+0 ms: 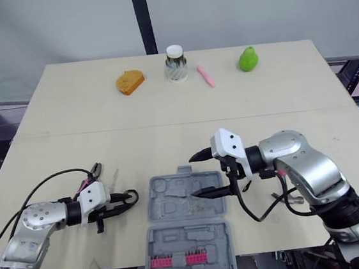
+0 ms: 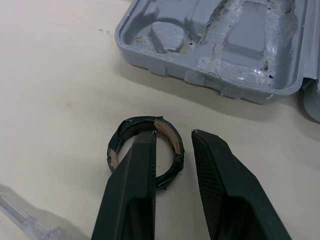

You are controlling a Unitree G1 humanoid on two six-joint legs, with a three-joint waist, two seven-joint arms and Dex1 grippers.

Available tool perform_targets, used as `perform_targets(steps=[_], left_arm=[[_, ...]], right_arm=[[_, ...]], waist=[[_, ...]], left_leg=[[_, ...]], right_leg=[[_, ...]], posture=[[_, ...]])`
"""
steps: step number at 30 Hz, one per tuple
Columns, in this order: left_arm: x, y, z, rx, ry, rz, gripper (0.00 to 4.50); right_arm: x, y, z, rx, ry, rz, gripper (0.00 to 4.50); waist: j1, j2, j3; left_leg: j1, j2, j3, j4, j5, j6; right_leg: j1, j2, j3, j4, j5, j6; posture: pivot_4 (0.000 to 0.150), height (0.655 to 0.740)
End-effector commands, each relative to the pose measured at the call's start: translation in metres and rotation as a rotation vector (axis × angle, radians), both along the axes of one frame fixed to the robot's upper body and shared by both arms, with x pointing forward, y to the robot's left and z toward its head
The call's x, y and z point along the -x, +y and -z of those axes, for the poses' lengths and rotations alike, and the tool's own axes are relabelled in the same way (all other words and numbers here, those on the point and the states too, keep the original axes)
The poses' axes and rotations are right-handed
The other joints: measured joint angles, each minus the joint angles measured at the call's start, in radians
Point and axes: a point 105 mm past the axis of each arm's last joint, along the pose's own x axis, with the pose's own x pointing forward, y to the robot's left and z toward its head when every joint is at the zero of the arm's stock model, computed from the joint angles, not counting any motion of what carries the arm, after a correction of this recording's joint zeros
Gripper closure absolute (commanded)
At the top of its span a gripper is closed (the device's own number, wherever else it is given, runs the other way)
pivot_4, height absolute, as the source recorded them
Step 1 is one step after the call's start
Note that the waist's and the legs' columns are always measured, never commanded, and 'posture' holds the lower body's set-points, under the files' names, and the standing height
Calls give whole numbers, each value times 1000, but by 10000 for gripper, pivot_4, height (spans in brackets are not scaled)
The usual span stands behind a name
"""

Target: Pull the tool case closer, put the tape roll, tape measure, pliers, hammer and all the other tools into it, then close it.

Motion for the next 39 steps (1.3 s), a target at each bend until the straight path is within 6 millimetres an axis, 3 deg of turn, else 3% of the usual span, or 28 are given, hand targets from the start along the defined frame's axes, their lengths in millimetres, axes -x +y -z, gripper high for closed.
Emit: perform_targets(steps=[1, 14, 39], left_arm=[[0, 0, 0, -20, 0, 4, 32608], [-4, 1, 6, -39, -1, -7, 32608], [-6, 0, -5, -22, -3, 0, 32608]], right_arm=[[6, 6, -7, -14, -36, -30, 0], [7, 3, -2, -12, -32, -24, 0], [9, 3, 2, -20, -24, -27, 0]], waist=[[0, 0, 0], [2, 0, 0], [3, 0, 0]], left_leg=[[0, 0, 0, 0, 0, 0], [0, 0, 0, 0, 0, 0], [0, 0, 0, 0, 0, 0]], right_leg=[[0, 0, 0, 0, 0, 0], [0, 0, 0, 1, 0, 0], [0, 0, 0, 1, 0, 0]], posture=[[1500, 7400], [1500, 7400], [1500, 7400]])
